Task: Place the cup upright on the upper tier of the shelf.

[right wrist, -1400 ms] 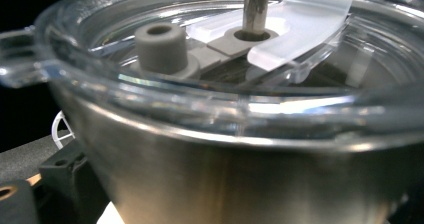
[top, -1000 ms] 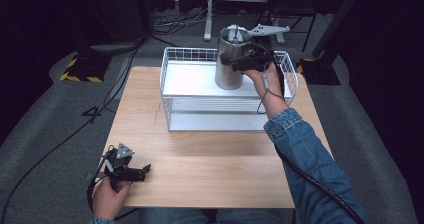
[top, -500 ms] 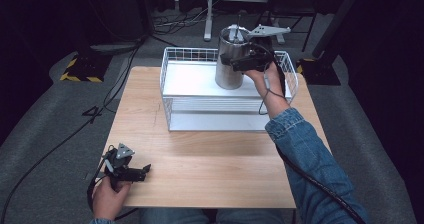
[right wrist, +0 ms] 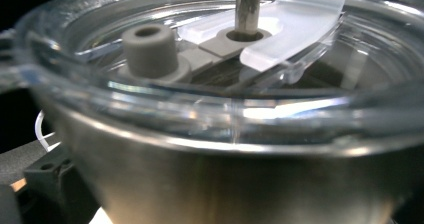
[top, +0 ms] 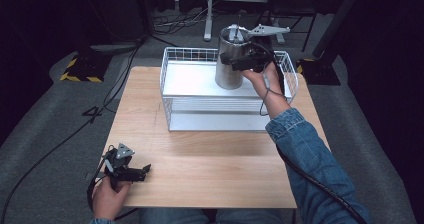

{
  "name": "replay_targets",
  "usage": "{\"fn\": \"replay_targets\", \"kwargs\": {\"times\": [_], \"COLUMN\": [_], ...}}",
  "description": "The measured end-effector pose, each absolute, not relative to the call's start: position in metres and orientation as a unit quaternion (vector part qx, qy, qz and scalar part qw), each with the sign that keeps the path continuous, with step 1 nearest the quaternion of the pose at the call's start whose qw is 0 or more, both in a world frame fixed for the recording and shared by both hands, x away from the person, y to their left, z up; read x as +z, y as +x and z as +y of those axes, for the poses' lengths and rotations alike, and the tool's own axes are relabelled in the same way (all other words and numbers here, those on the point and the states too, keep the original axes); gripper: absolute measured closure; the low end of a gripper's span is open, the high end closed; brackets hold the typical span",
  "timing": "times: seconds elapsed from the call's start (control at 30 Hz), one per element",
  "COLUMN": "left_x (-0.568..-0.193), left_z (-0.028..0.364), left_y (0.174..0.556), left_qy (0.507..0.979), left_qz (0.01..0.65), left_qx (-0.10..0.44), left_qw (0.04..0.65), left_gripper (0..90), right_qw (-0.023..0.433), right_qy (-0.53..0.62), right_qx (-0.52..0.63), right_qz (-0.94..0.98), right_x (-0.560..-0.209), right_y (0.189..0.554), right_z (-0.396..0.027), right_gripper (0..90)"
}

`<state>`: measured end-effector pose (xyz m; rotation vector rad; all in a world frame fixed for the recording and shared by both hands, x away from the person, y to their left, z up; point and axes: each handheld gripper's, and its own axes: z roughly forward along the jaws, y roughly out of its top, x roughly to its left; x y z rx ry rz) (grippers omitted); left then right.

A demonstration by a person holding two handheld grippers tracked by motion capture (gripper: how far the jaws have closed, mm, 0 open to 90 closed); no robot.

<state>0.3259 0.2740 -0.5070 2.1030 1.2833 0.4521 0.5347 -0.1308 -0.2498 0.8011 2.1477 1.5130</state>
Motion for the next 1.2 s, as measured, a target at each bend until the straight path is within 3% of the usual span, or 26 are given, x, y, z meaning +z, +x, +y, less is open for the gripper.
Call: {"fn": "replay_targets", "kwargs": {"times": [0.57,1.2], "left_x": [-0.507,-0.507], "left_z": [0.274,0.274], "left_y": [0.326,0.326], "left_qy": [0.797,0.797], "left_qz": [0.487,0.486], "left_qx": [0.172,0.172], "left_qw": [0.313,0.313], "left_gripper": [0.6,0.6], "right_qw": [0.206,0.222], "right_qy": [0.280,0.268], "right_qx": [0.545,0.536], "right_qz": [0.763,0.769], "right_x": [-0.233,-0.226], "right_y": [0.505,0.453], "right_z": [-0.158,-0.219], "right_gripper": [0.0,0.0]}}
